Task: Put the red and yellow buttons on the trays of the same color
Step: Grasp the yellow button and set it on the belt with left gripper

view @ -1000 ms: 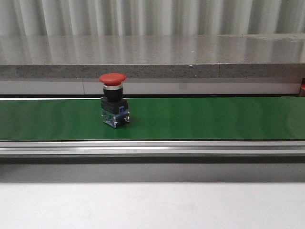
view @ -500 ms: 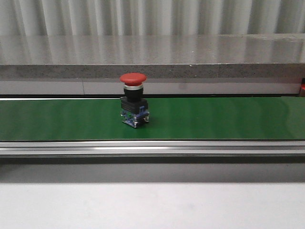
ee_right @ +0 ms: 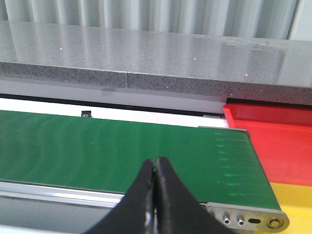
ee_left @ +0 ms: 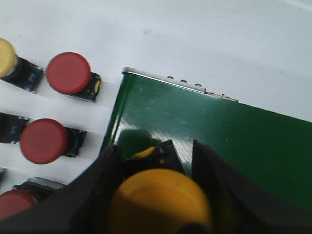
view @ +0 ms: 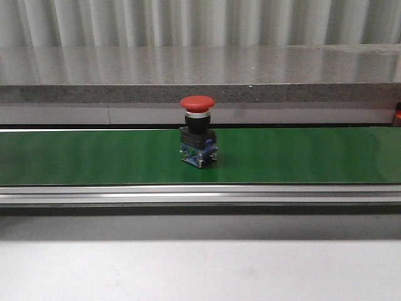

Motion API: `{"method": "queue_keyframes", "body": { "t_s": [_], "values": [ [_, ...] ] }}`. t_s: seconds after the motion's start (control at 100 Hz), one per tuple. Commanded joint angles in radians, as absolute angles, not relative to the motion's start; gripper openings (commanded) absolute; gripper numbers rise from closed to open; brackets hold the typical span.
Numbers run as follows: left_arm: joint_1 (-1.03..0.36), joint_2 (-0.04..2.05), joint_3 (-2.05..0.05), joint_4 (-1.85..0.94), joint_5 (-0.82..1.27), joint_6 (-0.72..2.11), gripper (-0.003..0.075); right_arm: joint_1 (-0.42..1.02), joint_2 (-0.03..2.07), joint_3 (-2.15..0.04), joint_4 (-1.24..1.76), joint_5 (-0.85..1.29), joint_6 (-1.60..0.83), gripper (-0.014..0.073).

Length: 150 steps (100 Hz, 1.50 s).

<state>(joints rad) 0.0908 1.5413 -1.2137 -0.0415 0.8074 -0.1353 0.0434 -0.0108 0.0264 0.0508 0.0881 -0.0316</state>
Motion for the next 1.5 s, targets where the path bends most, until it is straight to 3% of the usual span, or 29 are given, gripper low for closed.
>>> {"method": "queue_keyframes", "body": {
  "t_s": [0.0,0.42,0.52,0.64,0.69,0.76,1.18,1.49],
  "values": [
    [0.067,1.551,-1.257,-0.047,0.786,-0.134,-0.002,0.044,-0.026,0.028,0.041,0.005,-0.031,-0.0066],
    [0.049,1.624,-1.257,-0.041,0.809,-0.113,0.0006,0.044,-0.026,0.028,0.041,0.005,-0.031,-0.0066],
    [0.049,1.624,-1.257,-0.048,0.811,-0.087,0.0158,0.044,-0.026,0.028,0.041,0.005,-0.031,-0.0066],
    [0.049,1.624,-1.257,-0.054,0.813,-0.087,0.0508,0.044,-0.026,0.028,0.041,0.005,-0.031,-0.0066],
    [0.049,1.624,-1.257,-0.065,0.813,-0.087,0.0618,0.044,-0.026,0.028,0.041,0.005,-0.031,-0.0066],
    [0.049,1.62,-1.257,-0.067,0.819,-0.085,0.0699,0.044,-0.026,0.028,0.041,0.005,-0.031,-0.0066],
    [-0.048,1.45,-1.255,-0.069,0.81,-0.062,0.065,0.044,-0.026,0.028,0.041,0.005,-0.031,-0.0066],
    [-0.114,1.14,-1.123,-0.067,0.696,-0.062,0.065,0.044,-0.026,0.028,0.041,0.005,-0.031,-0.0066]
  ]
}}
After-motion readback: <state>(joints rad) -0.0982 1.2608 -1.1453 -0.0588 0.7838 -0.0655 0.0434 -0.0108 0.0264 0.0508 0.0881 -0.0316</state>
